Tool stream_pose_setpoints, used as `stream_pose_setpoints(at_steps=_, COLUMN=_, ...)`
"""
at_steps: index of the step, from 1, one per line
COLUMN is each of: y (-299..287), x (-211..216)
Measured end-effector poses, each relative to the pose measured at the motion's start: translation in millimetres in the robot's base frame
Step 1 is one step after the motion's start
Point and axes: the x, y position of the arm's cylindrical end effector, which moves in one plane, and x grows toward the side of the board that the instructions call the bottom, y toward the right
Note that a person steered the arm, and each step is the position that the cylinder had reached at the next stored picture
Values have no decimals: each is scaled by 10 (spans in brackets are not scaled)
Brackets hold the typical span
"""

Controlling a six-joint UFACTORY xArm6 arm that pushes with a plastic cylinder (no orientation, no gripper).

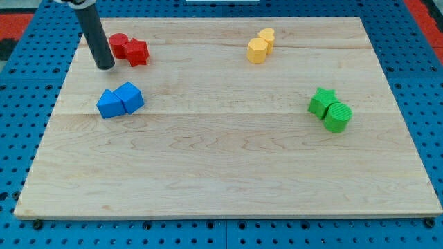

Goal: Put the blue triangle at the bottom side of the blue cube

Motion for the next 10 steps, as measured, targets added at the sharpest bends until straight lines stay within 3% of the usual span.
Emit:
stream_pose_setpoints(at_steps=1, y=353, x=427)
stream_pose_setpoints(at_steps=2, y=332, x=838)
stream_pose_setpoints(at_steps=3, y=178, x=861)
stream_pose_setpoints(at_steps=4, y=193, x=1185)
stream_pose_setpoints(at_steps=6, y=-331, x=1333)
stream_pose_setpoints(at_steps=7, y=-121, x=1609)
stream_pose_setpoints(at_steps=8, y=423, x=1609)
stream_pose_setpoints(at_steps=9, y=295, x=1609)
stream_pose_setpoints(at_steps=10, y=209, x=1320)
